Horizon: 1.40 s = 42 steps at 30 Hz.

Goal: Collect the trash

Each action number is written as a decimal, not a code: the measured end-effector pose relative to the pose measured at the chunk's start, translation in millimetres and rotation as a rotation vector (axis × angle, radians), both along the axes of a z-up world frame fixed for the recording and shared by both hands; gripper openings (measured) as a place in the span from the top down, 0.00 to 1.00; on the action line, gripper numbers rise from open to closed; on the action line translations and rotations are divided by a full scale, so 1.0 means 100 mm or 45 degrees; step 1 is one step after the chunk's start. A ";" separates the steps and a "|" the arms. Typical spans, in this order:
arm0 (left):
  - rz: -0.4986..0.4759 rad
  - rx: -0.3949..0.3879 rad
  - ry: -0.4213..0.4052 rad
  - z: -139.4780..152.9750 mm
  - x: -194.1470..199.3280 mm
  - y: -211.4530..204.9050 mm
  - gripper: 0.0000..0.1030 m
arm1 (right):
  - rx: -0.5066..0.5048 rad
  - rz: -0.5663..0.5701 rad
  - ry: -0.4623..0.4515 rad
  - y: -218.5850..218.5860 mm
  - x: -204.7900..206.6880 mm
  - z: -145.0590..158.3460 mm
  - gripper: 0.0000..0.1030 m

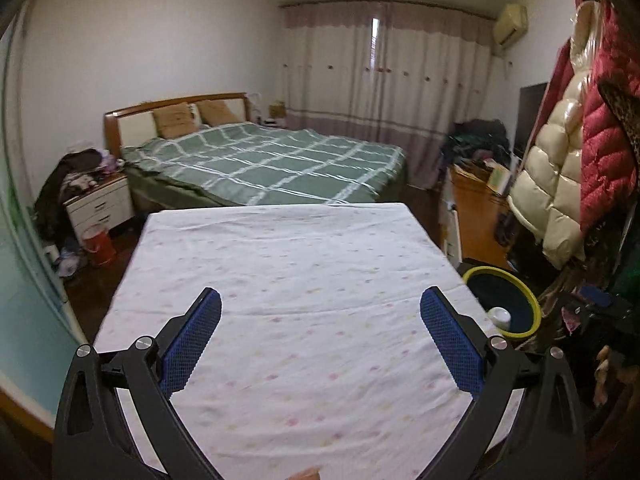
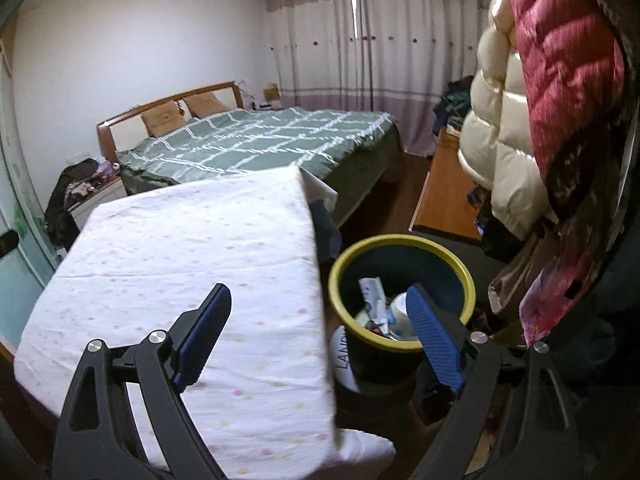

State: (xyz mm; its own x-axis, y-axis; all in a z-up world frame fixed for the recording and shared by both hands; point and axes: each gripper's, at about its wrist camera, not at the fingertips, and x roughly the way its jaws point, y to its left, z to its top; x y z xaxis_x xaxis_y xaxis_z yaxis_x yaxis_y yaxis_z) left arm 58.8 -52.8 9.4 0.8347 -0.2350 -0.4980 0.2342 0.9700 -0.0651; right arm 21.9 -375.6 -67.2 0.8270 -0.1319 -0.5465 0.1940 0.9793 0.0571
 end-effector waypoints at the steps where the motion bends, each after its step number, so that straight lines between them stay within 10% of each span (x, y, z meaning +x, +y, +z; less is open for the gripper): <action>1: 0.014 0.003 -0.005 -0.01 -0.06 0.07 0.05 | -0.003 0.007 -0.008 0.05 -0.03 0.03 0.17; 42: 0.102 0.053 -0.054 0.01 -0.53 0.25 0.05 | 0.018 0.046 -0.078 0.39 -0.34 0.15 0.15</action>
